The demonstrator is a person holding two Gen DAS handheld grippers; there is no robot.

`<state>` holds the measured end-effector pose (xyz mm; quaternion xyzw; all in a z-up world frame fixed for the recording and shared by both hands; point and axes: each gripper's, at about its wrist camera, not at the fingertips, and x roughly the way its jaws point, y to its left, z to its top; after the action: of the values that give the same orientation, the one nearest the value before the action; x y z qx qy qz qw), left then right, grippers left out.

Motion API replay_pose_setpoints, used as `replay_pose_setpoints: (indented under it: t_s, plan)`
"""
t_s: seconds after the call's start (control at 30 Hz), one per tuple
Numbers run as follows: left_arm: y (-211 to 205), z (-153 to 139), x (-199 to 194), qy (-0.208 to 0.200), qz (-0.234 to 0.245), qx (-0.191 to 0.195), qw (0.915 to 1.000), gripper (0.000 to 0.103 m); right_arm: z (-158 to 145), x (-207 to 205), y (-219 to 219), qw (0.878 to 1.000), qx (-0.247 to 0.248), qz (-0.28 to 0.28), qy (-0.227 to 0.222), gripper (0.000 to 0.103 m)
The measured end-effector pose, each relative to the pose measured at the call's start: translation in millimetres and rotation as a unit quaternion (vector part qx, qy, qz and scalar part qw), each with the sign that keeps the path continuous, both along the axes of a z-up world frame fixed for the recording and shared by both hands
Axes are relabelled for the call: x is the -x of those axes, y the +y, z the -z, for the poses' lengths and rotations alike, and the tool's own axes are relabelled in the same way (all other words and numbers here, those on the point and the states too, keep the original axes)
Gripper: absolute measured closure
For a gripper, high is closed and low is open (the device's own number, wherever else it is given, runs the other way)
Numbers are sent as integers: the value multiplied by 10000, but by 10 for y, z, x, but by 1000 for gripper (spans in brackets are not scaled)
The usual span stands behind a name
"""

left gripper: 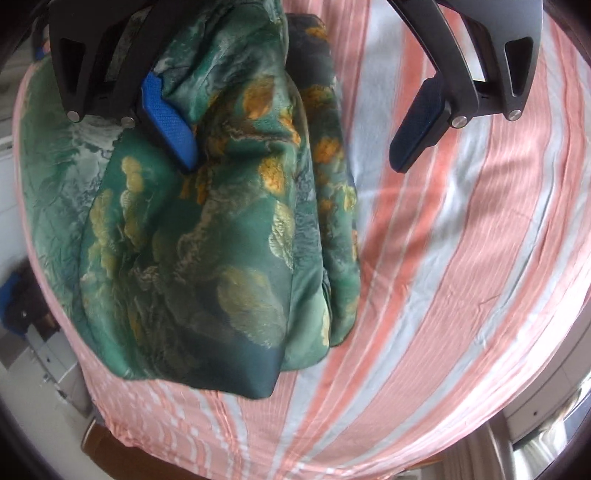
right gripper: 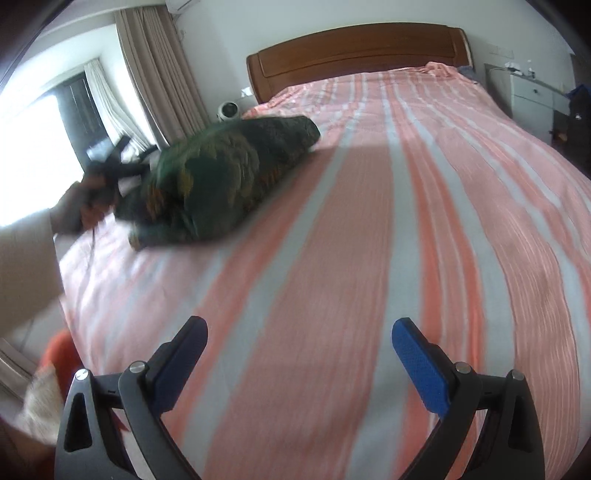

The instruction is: Fold large clothes

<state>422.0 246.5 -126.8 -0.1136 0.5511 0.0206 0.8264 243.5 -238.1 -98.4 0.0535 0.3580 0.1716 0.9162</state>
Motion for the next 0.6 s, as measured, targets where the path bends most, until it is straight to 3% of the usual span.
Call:
replay_pose_setpoints:
  t_s: [0.1,0.17,0.23,0.3,0.4,0.5,0.57,0.6]
  plan:
    - [21,112,-58,71,82,87,9999,0,-192,-558,74,9970,-702,-199,267,4]
    - [92,206,-26,93,85,316,9994,0,-237,-1066,117,9847,-1553,-381,692,4]
    - [162,312,-43,74,117,575,9982,0,-158,-1640,194,9573,-2517,-594,1294,0]
    - [232,380,-10,42,171,732,9972,0,-38,-2076,335,9338,-3056,-686,1728,0]
    - [291,441,-20,97,313,972,9947,0,110,-2546,656,9139,-3295,-1025,2138,0]
    - [357,532,-57,265,316,1355,9899,0,298,-2927,1015,9094,-3106,-1073,2549,0]
    - [393,555,-56,340,262,1492,9879,1,306,-3052,1171,9228,-2691,-1083,2536,1]
    - [367,523,-35,305,264,1470,9883,19,228,-3064,1241,9366,-2314,-1148,2369,6]
